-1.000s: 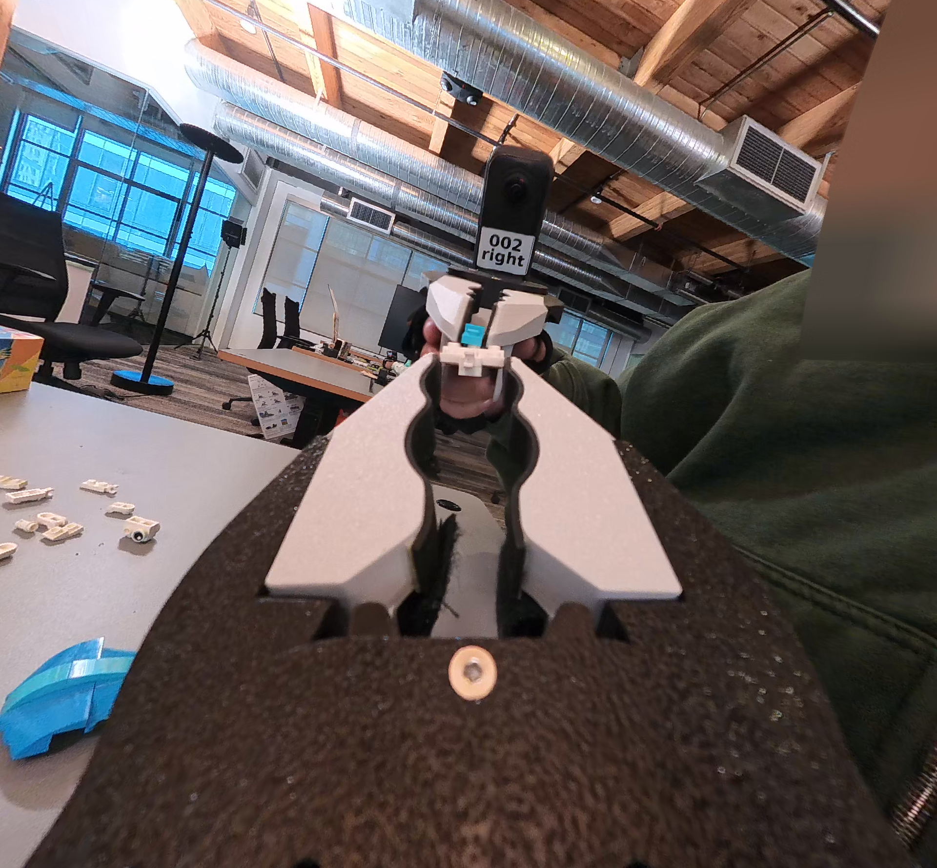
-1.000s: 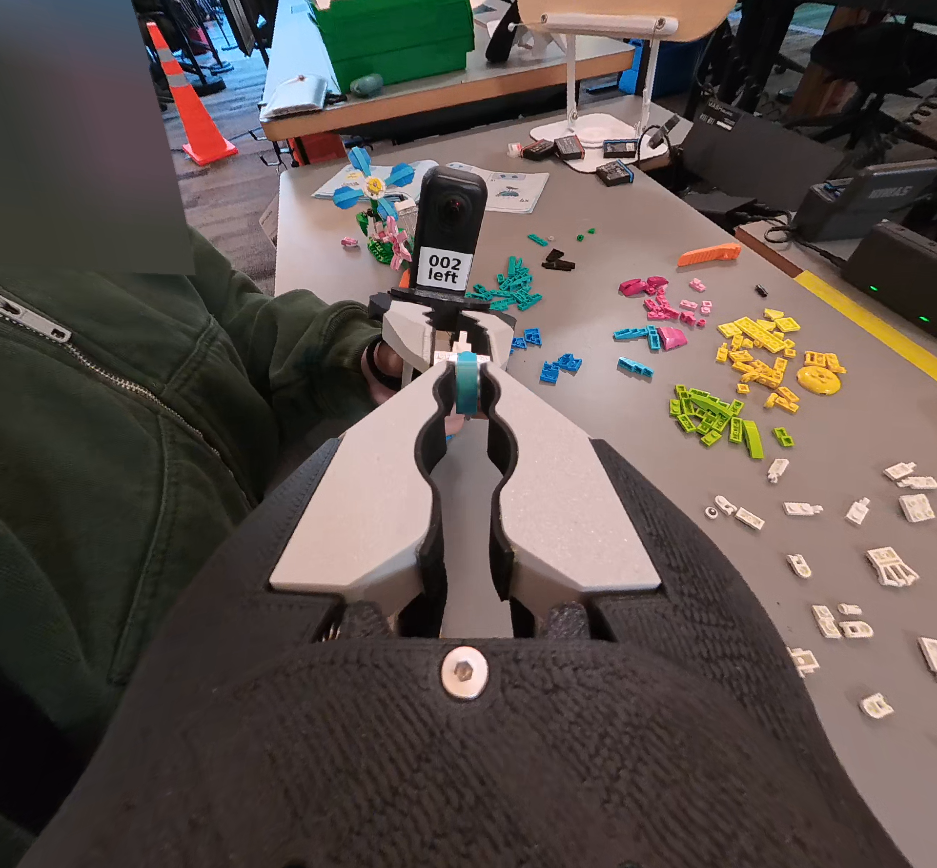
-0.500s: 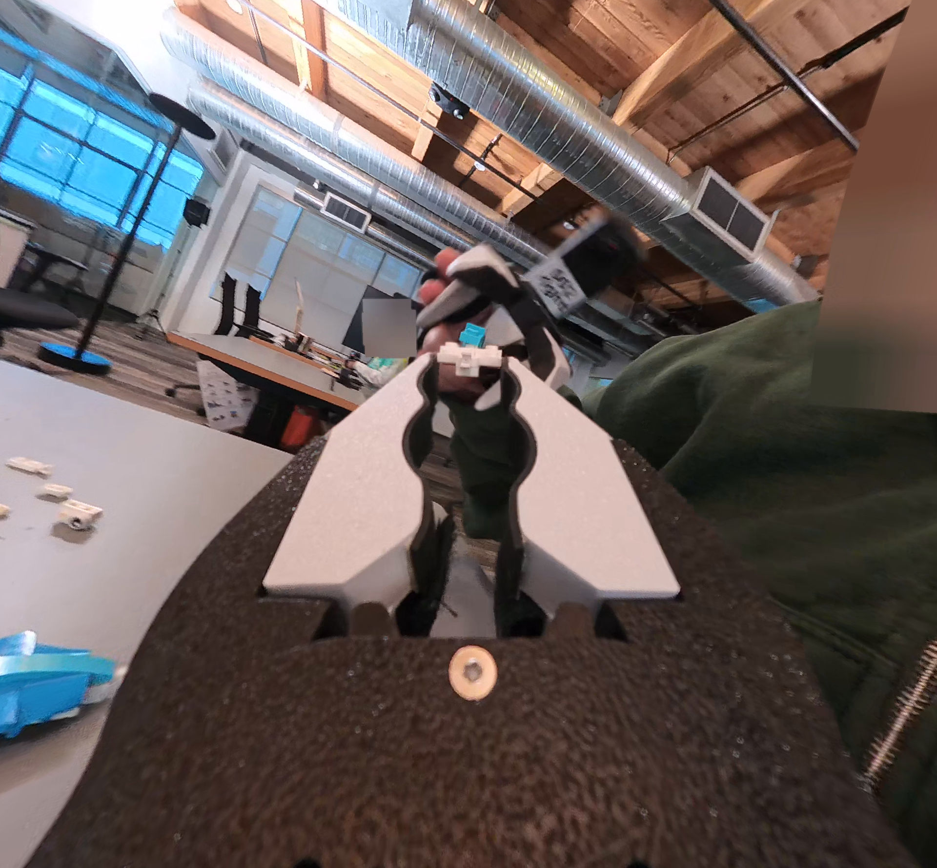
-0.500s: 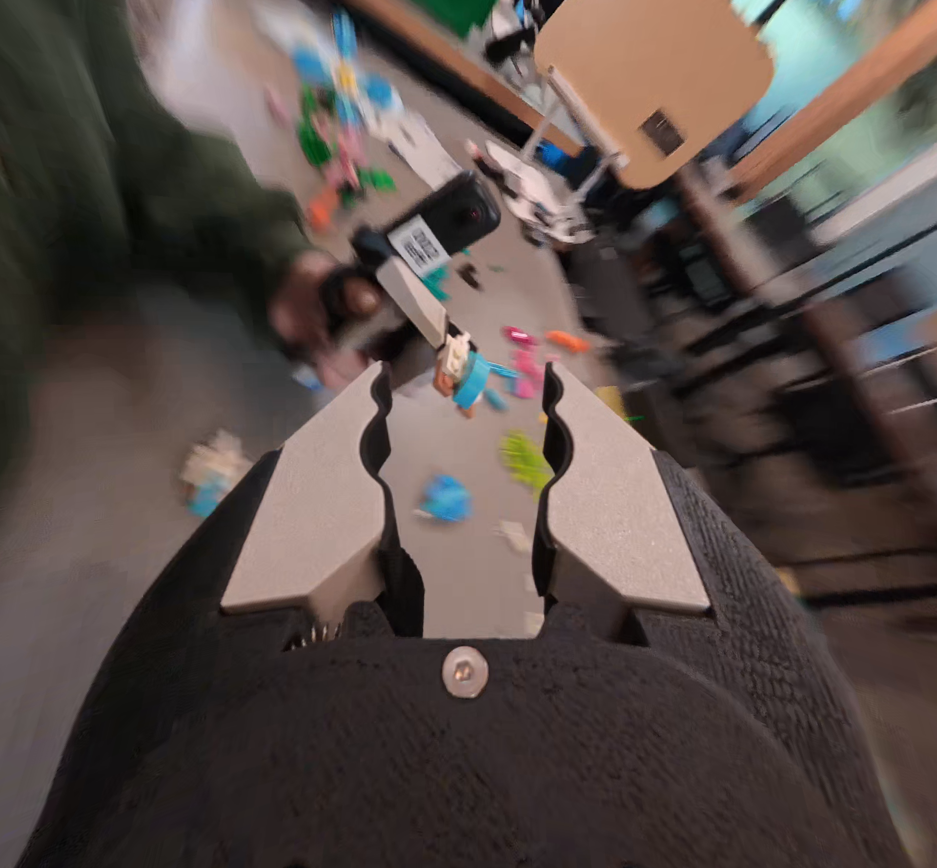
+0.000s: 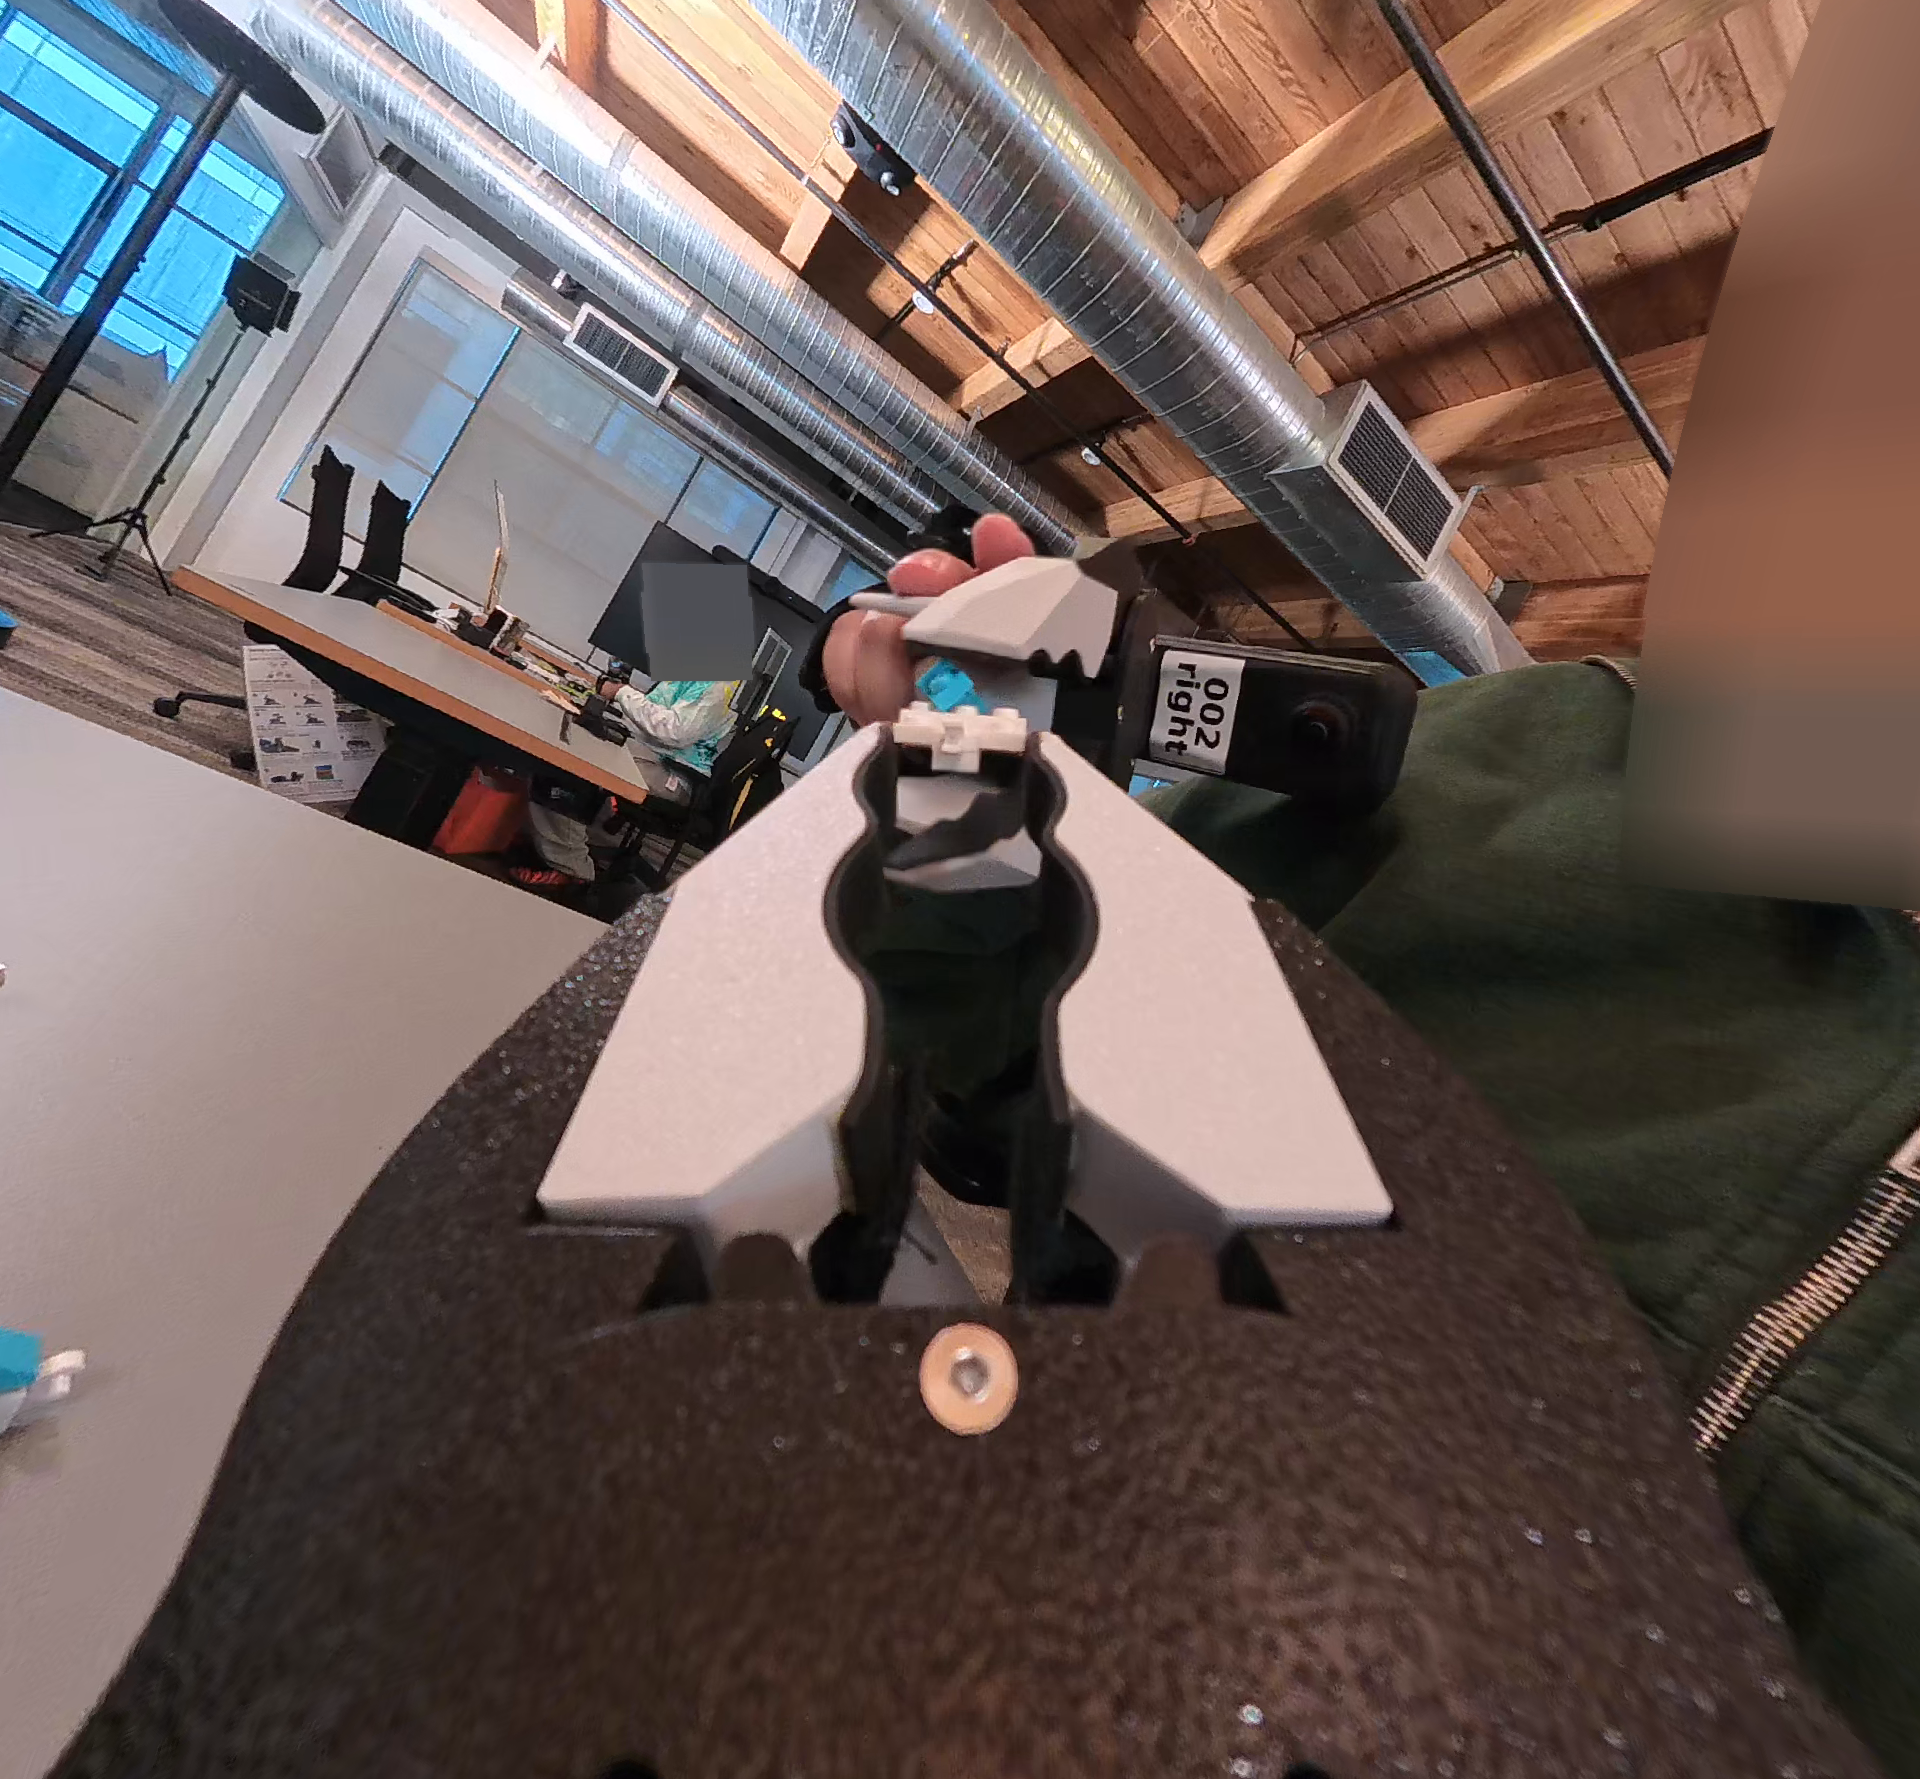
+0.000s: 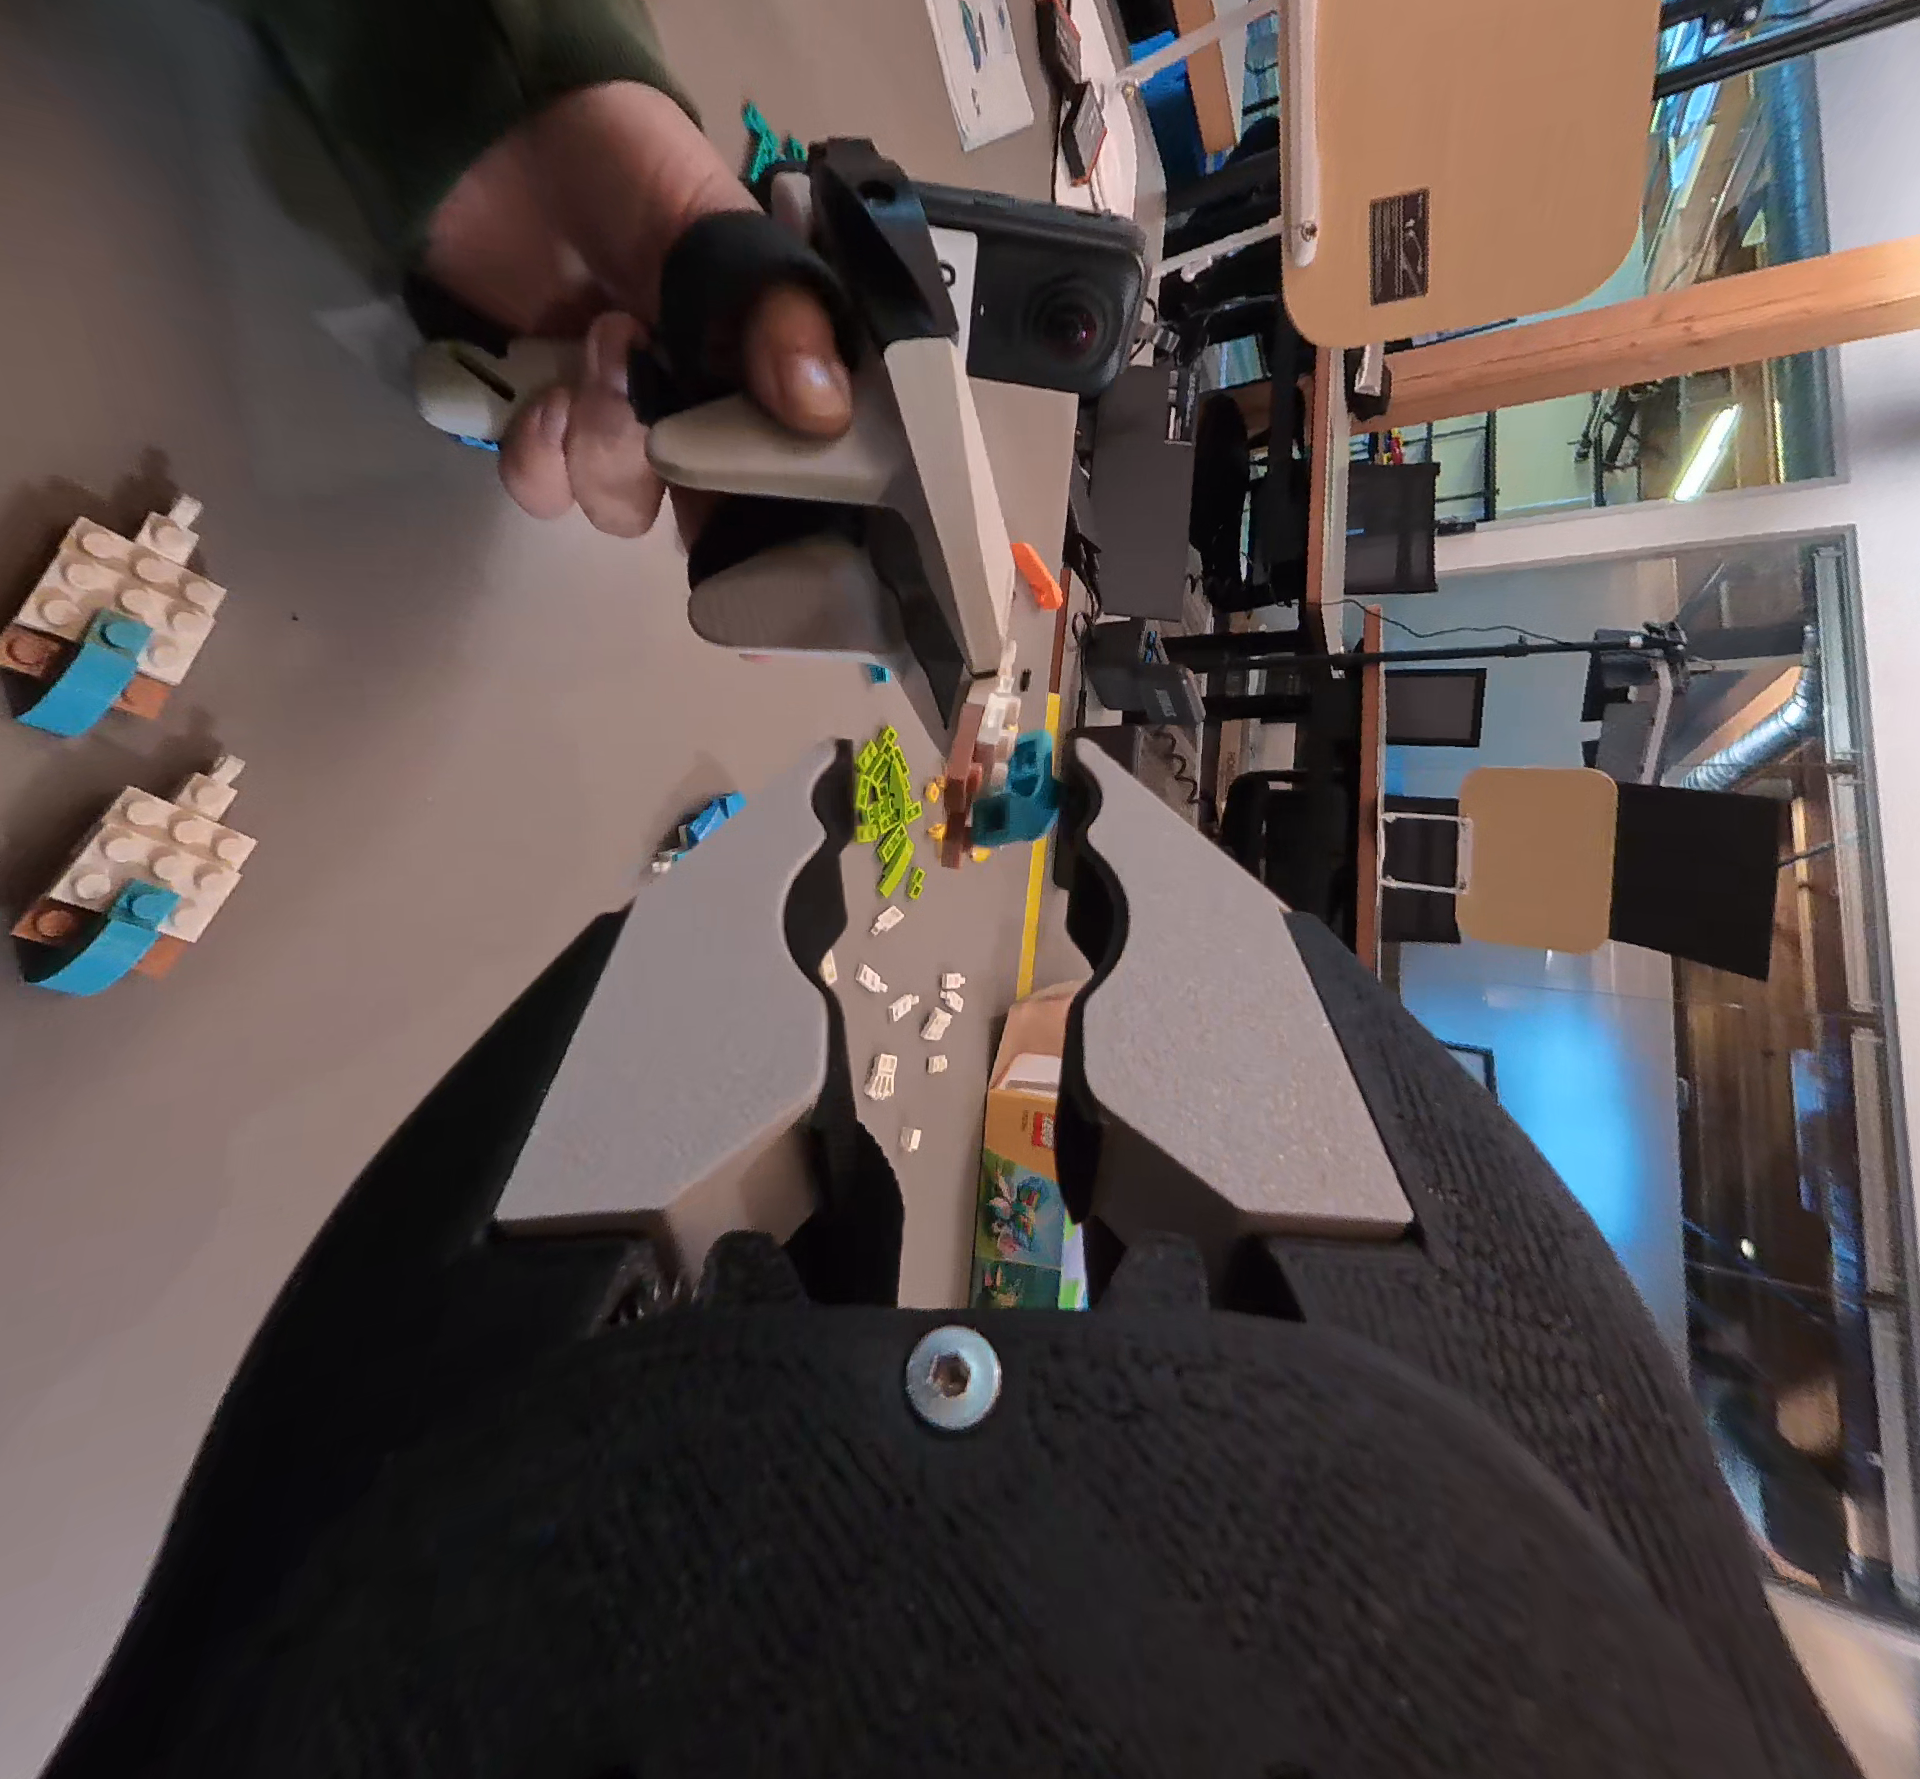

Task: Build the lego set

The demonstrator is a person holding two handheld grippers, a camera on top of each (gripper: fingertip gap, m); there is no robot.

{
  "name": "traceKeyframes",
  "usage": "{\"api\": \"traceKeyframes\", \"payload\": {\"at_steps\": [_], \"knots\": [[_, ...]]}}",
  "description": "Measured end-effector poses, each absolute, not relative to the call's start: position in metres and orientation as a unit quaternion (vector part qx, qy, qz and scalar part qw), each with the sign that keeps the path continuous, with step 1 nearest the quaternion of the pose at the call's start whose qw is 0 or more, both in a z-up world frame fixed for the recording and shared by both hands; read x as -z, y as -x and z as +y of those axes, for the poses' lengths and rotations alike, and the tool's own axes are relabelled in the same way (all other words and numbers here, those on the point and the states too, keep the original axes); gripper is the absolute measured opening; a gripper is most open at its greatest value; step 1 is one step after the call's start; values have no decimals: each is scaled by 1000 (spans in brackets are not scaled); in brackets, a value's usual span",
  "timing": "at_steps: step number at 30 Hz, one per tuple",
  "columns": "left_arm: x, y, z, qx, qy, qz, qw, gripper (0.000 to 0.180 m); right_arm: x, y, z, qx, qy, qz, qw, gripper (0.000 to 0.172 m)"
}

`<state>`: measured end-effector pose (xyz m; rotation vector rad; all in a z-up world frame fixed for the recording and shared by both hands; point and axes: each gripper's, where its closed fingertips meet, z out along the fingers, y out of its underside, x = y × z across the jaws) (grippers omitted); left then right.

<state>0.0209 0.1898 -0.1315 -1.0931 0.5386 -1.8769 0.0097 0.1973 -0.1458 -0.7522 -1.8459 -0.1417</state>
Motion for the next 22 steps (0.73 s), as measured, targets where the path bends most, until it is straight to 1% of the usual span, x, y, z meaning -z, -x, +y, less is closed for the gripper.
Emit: {"api": "traceKeyframes", "payload": {"at_steps": [8,22], "knots": [[130,-20,190,753,436,217,442,22,138,-10,194,35,327,-763,556,31],[125,-18,187,759,421,220,445,22,134,-6,188,1,328,-758,564,29]]}}
